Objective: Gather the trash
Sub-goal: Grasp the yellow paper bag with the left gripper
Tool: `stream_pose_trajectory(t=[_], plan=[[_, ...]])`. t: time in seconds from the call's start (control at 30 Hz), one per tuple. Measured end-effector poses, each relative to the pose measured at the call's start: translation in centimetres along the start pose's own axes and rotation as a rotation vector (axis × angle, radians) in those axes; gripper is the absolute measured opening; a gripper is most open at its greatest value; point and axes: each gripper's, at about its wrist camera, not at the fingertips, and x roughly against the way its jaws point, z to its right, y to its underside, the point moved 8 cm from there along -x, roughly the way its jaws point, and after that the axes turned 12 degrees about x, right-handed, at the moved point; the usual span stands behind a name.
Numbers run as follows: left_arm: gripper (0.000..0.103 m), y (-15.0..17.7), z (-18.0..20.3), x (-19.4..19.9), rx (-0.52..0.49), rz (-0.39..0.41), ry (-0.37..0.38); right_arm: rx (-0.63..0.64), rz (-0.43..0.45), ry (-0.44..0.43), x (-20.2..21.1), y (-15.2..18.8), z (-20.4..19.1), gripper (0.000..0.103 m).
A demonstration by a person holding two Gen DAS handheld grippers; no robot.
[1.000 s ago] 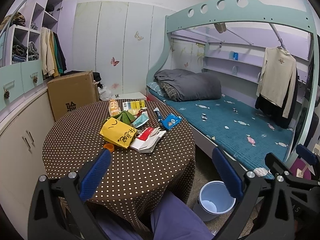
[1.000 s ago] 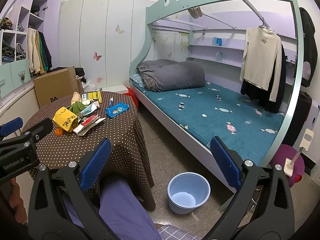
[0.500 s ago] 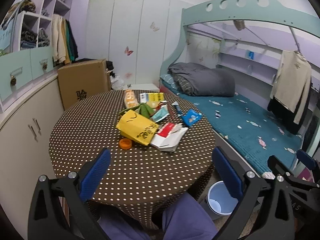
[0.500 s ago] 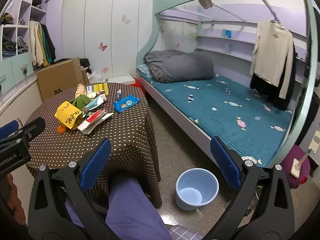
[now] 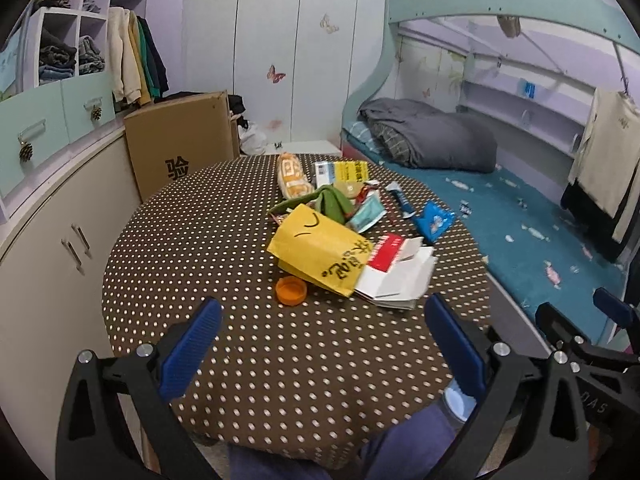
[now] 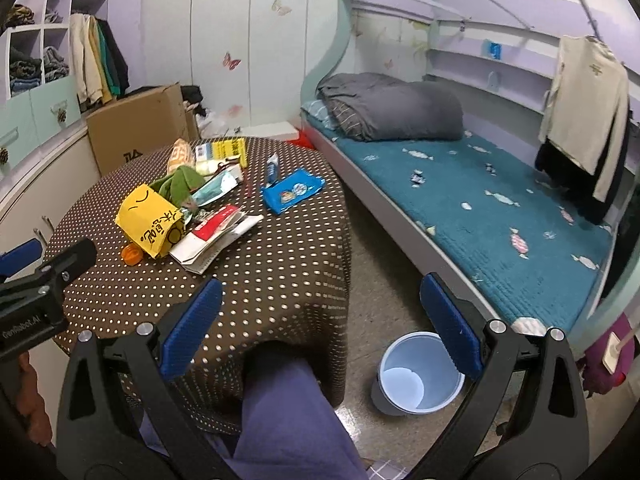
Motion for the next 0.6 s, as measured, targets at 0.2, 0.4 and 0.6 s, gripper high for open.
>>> stream_pose_trajectory(t=[0.2, 0.4, 0.6], plan=[[0.099, -1.3, -0.3, -3.2, -0.049, -0.019, -0.039, 0.007, -0.049, -0.024, -3.3, -0.6, -1.2, 0.097], [0.099, -2.6, 0.4, -6.5, -0.149, -0.047, -0.048, -0.007, -0.109, -0.033, -6.3, -0.6, -1.8, 0.097], [0.099, -2.3, 1.6, -9.6, -0.243, -0.138, 0.007, -0.05, -0.156, -0.047, -8.4, -0.4, -1.9, 0.097]])
